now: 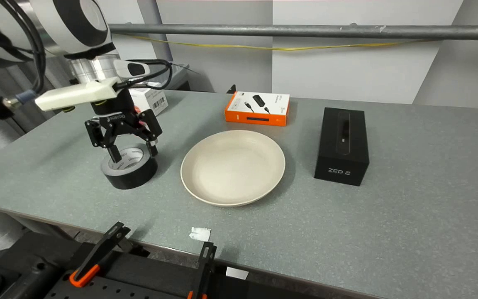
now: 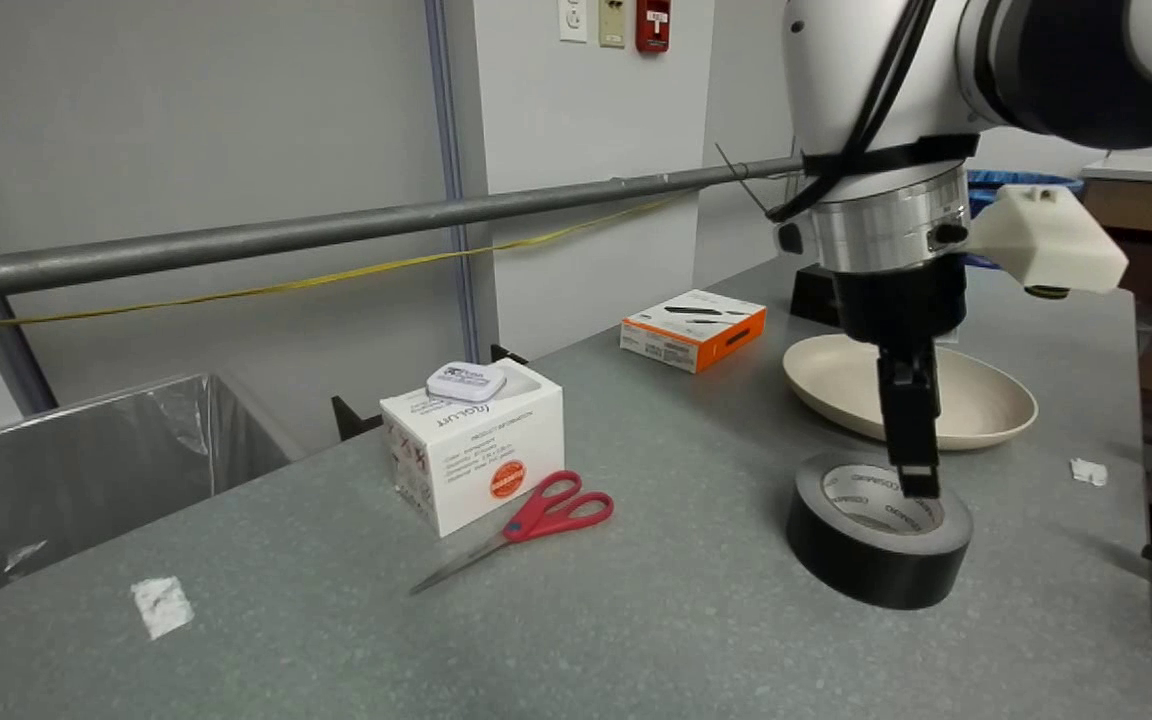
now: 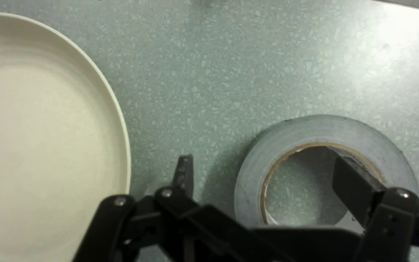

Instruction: Put the black masking tape on the white plate

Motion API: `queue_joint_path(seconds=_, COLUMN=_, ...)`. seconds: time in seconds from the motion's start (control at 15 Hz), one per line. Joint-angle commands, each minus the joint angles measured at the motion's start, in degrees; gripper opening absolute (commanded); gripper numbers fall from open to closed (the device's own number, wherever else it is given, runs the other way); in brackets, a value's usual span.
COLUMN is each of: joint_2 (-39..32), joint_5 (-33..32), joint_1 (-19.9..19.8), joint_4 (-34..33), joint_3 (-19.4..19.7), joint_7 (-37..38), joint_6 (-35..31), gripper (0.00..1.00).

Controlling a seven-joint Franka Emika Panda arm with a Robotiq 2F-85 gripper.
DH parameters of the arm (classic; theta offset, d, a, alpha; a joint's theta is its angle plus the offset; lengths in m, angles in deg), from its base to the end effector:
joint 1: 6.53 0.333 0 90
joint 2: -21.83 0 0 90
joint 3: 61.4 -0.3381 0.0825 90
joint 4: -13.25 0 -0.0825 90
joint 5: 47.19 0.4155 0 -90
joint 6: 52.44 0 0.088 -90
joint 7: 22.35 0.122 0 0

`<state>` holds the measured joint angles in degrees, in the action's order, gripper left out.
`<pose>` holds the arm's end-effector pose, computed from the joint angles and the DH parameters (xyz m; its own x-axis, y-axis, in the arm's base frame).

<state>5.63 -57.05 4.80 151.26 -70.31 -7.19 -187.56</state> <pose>0.4433 0.1643 0.1540 0.9314 0.2014 -0.3033 0.2457 -0.9624 0.1157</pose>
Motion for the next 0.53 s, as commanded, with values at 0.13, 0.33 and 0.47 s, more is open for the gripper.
queue_joint_path(seconds=0.13, joint_2=-7.13, joint_5=-1.64, joint_1=1.38, joint_4=-4.25, joint_3=3.19, joint_7=1.66, joint_6=-3.23, gripper=0.68)
queue_joint_path(seconds=0.33, joint_2=-9.59, joint_5=-0.36, joint_1=1.12, joint_4=-6.07, joint_3=3.93, joint_7=0.59, joint_6=-5.00, gripper=0.42)
queue_joint_path(seconds=0.47, joint_2=-10.60, joint_5=0.22, joint_1=1.01, joint_4=-7.20, joint_3=4.23, joint_7=0.11, joint_6=-5.59, gripper=0.26)
